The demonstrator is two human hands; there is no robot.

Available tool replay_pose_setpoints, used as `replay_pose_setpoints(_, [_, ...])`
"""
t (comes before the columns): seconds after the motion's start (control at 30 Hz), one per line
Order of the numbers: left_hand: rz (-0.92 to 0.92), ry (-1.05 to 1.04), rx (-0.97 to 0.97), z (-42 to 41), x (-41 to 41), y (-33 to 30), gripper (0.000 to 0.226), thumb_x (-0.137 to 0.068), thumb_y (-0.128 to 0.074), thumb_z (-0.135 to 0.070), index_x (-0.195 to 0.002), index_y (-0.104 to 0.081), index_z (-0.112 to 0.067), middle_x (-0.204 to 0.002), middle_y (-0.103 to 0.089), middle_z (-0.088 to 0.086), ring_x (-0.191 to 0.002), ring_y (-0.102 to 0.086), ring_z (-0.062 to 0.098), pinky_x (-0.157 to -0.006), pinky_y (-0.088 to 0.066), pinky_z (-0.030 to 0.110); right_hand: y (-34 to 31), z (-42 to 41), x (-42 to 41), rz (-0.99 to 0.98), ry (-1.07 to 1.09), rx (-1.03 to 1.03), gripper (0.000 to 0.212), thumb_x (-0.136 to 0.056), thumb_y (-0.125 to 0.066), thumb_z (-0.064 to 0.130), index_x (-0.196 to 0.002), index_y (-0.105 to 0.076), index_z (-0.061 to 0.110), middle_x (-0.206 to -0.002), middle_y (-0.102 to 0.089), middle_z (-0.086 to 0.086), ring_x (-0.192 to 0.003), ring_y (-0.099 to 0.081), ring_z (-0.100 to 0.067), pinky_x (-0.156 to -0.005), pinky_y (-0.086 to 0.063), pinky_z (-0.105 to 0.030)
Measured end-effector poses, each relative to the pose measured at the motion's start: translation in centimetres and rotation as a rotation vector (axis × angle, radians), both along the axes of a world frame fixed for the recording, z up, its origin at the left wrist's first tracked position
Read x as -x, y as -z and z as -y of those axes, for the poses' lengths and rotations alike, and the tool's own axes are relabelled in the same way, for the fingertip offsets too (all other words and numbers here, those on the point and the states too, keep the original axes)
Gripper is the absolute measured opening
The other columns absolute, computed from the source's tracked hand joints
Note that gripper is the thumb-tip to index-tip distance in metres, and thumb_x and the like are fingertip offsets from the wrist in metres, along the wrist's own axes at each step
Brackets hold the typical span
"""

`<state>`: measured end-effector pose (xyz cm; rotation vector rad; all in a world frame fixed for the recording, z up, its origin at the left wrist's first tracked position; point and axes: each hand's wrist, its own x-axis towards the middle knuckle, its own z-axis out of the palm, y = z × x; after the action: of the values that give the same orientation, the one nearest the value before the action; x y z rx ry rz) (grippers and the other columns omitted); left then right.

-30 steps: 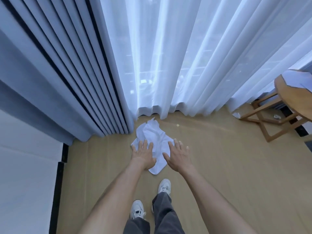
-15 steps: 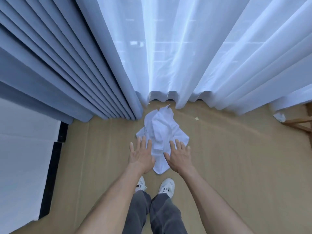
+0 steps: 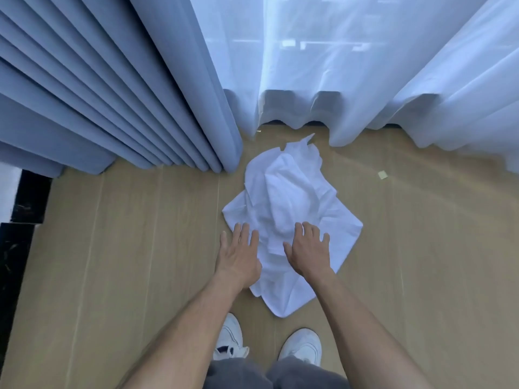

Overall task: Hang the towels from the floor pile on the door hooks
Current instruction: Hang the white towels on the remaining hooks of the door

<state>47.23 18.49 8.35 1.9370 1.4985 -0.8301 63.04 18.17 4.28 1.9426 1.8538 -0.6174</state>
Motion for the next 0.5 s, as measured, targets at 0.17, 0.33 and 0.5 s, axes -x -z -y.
replay_pose_setpoints(0.17, [-0.007, -0.029, 0.012, -1.0, 1.1, 7.2, 0.067, -0.098, -0.032, -0.031, -0.152, 0.002, -0.012, -0.160, 0.009, 0.009, -0.147, 0.012, 0.026, -0.117, -0.002, 0.051, 7.4, -1.0, 0.6, 0.139, -0.037, -0.116, 0.020, -0.057, -0.069, 0.009, -0.064, -0.051, 0.010, -0.070, -0.048, -0.008, -0.062, -0.048, -0.026, -0.056, -0.041, -0.035])
replay_pose_setpoints(0.33, [0.004, -0.077, 0.043, -0.4, 1.8, 5.9, 0.067, -0.098, -0.034, -0.030, -0.152, 0.000, -0.012, -0.159, 0.005, 0.009, -0.148, 0.008, 0.026, -0.118, -0.004, 0.051, 5.7, -0.9, 1.2, 0.161, -0.068, -0.332, 0.023, -0.060, -0.026, -0.004, -0.062, -0.040, 0.014, -0.065, -0.039, -0.006, -0.056, -0.037, -0.021, -0.053, -0.027, -0.031])
replay_pose_setpoints(0.5, [0.064, -0.129, 0.052, 0.6, 1.2, -5.0, 0.064, -0.097, -0.033, -0.026, -0.152, -0.004, -0.013, -0.159, 0.002, 0.006, -0.148, 0.008, 0.026, -0.118, -0.002, 0.051, -4.9, -0.4, 1.1, 0.158, -0.114, -0.517, 0.022, -0.061, -0.028, -0.005, -0.065, -0.030, 0.016, -0.064, -0.036, -0.005, -0.056, -0.027, -0.020, -0.052, -0.022, -0.030])
